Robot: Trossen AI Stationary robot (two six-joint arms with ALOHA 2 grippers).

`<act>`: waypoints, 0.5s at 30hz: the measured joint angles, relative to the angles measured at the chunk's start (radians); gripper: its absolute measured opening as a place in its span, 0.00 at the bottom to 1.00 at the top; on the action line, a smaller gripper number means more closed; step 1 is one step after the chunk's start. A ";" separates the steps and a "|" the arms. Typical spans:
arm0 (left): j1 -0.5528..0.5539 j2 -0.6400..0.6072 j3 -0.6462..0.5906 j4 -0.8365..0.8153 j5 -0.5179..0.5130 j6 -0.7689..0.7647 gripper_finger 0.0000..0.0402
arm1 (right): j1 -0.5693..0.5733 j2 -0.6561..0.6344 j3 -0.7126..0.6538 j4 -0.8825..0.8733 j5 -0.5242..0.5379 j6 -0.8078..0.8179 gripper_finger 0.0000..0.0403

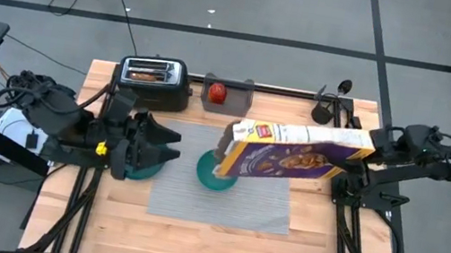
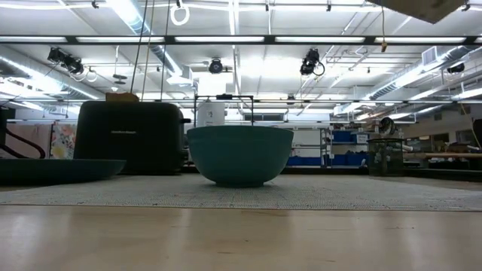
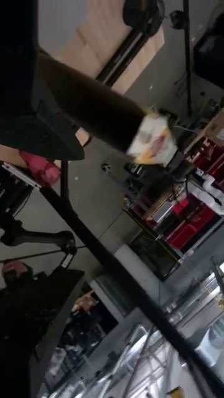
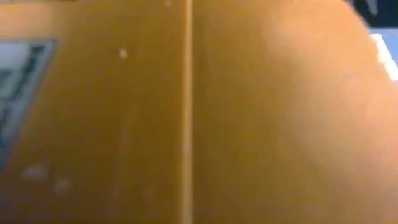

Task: Arrange a breakfast setting
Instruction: Pour the cereal on the green bowl

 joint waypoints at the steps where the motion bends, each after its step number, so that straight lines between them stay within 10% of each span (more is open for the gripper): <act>1: 0.001 0.000 0.000 0.000 -0.001 -0.004 0.76 | 0.000 0.000 0.000 -0.023 0.000 -0.013 0.51; 15: 0.035 0.001 0.000 -0.013 -0.008 0.014 0.76 | 0.000 0.001 -0.201 -0.032 0.111 -0.044 0.51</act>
